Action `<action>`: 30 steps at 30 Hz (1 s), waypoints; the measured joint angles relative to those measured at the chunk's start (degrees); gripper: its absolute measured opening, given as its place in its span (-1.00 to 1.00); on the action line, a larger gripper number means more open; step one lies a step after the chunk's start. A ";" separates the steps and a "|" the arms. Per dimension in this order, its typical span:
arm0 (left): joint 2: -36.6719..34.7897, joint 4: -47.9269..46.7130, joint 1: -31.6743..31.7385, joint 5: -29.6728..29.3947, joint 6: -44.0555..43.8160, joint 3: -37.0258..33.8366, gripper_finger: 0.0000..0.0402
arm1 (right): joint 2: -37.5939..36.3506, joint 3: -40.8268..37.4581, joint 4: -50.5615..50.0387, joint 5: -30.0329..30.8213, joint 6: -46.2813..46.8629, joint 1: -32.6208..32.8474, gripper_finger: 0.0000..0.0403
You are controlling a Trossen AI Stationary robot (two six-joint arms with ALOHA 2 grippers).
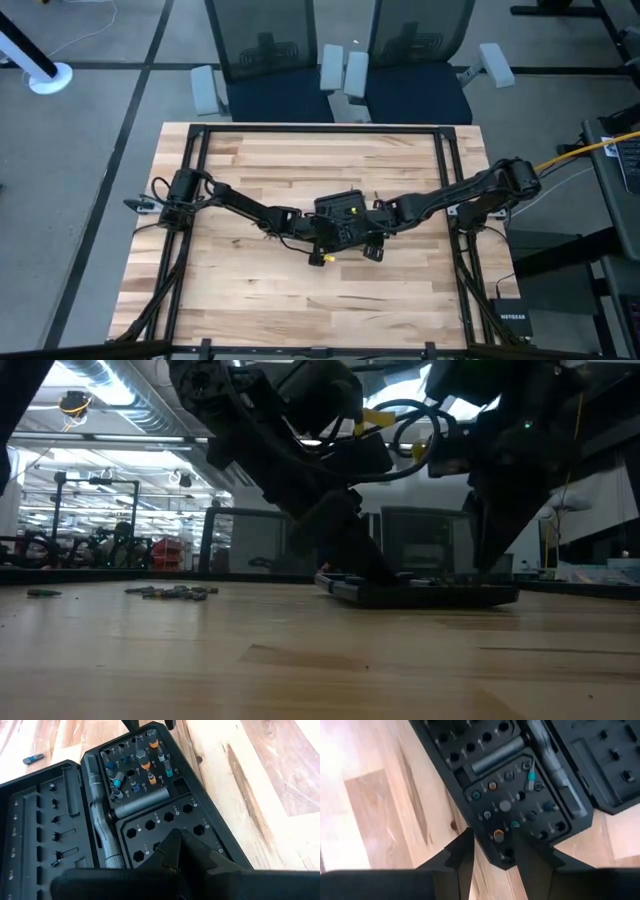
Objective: Prefit tool cases
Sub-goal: Remove the orange socket bit from the black prefit tool case
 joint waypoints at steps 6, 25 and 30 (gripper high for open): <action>0.02 -0.06 -0.01 -0.01 -0.17 -0.02 -1.00 | 3.20 -0.02 2.13 -0.87 -0.02 0.00 -0.34; -0.14 -1.09 0.00 -0.16 -2.97 -1.53 -1.00 | -1.63 3.07 -8.60 1.30 -0.66 -0.86 -0.95; -0.42 -1.04 -0.43 -0.22 -4.09 -1.64 -1.00 | -4.52 1.14 -14.89 8.70 0.04 -3.67 -0.95</action>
